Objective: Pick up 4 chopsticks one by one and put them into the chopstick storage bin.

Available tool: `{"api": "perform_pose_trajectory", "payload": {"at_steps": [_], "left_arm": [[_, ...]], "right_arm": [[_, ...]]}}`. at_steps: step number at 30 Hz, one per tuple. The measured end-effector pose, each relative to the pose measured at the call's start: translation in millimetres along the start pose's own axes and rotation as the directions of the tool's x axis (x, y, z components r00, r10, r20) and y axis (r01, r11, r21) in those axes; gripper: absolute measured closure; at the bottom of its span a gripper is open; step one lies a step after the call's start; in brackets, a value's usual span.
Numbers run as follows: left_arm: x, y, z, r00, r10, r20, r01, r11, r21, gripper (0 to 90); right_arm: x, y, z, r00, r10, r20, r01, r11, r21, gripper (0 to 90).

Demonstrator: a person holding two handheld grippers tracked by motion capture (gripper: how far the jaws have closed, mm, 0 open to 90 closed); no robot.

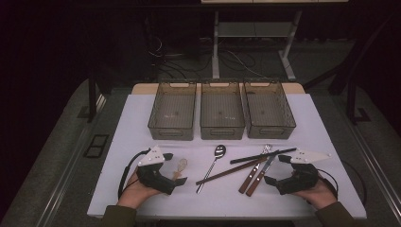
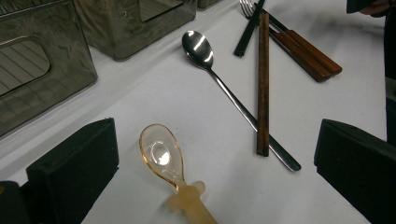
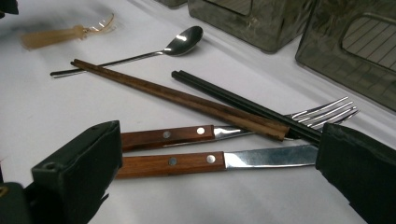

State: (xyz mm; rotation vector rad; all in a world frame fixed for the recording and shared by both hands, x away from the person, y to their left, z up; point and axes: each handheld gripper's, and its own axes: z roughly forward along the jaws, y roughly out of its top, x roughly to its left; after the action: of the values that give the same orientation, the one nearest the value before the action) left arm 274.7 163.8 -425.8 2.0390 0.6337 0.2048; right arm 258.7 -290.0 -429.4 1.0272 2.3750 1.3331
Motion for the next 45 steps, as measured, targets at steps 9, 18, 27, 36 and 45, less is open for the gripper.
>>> {"api": "perform_pose_trajectory", "payload": {"at_steps": [9,18,27,36,45], "left_arm": [[-0.2,-0.3,1.1,1.0000,-0.006,0.007,0.006,1.0000,-0.002,0.0],[-0.4,0.1,3.0,0.9999,-0.001,0.012,0.001,1.0000,0.004,0.0],[-0.3,0.7,3.8,0.9999,-0.002,0.013,0.002,1.0000,0.003,0.0],[-0.1,0.5,3.5,0.9999,-0.007,0.012,0.007,1.0000,0.003,0.0],[0.1,0.7,3.8,0.9998,-0.006,0.018,0.006,1.0000,0.003,0.0]], "right_arm": [[-0.4,4.3,1.0,0.9997,-0.008,-0.022,0.008,1.000,0.013,0.8],[-2.2,12.4,1.9,0.9993,-0.026,-0.026,0.027,0.999,0.030,2.5],[-3.5,18.1,7.1,0.9991,-0.033,-0.026,0.033,0.999,0.028,2.4],[-2.6,25.1,8.5,0.9991,-0.042,-0.008,0.042,0.999,-0.010,2.4],[-2.2,34.4,19.2,0.9981,-0.053,-0.031,0.053,0.999,0.004,2.4]]}}
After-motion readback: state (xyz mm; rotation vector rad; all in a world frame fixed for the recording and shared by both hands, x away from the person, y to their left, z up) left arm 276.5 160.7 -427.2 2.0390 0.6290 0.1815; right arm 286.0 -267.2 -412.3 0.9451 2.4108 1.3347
